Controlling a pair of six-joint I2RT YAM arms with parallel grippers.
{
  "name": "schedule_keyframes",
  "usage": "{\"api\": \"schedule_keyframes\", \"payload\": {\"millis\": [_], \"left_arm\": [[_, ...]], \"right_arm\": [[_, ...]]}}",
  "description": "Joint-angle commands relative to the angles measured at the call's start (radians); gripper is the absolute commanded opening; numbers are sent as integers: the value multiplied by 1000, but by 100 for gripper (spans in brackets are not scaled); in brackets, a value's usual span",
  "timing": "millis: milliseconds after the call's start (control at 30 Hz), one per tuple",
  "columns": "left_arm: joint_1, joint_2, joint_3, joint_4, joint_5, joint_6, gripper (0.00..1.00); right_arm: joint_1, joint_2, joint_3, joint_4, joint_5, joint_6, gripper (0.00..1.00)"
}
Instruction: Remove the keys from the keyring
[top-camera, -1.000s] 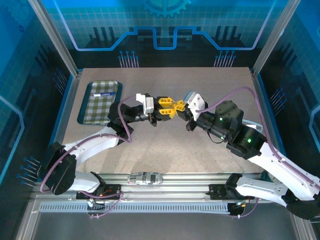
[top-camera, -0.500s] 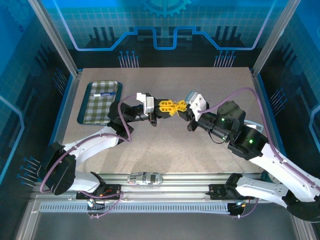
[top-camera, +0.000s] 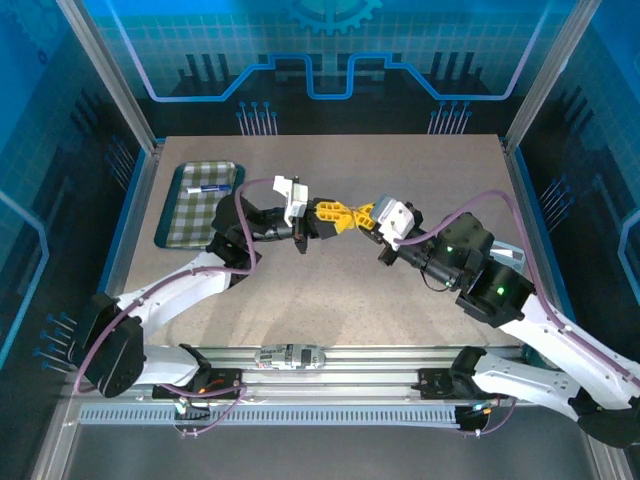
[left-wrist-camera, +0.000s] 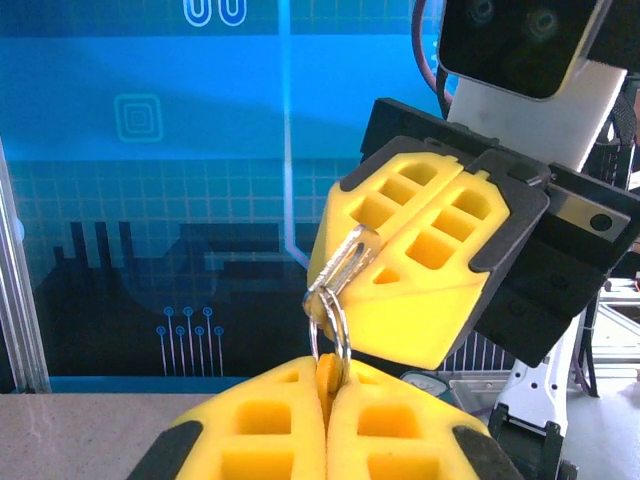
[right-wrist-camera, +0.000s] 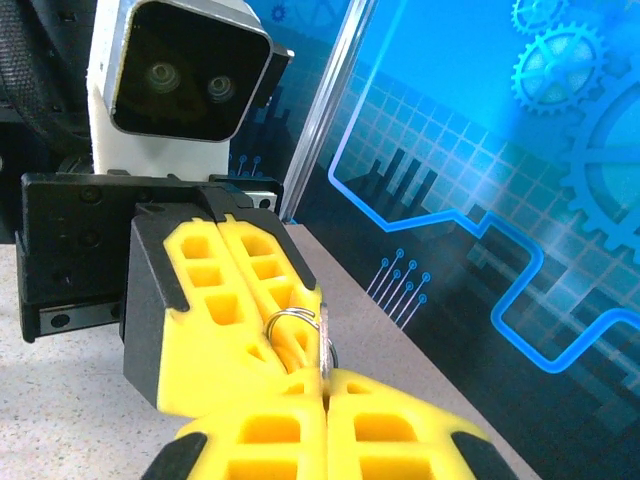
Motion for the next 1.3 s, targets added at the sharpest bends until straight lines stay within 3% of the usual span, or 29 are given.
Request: {"api": "schedule_keyframes", "payload": {"millis": [0,200,500,833,1167,1267], "left_arm": [[31,-38,39,-1,-20,-38,0],[33,-55,48,-68,-21,-27,0],[33,-57,75,-101,-20,-36,0],[7,-49,116,-197,15,6,0],[-11,-85,109,-284,-7,55,0],[4,-91,87,-231,-17,17,0]], "right_arm": [[-15,-24,-8,-7,-28,-63,0],[-14,-20,-7,-62,-85,-139,0],[33,3,-7,-96,-67,-219,0],[126,100,-9,30,138,-273,0],[160,138,-13,70,177,-329,0],[154,107,-23,51,161,-334,0]]}}
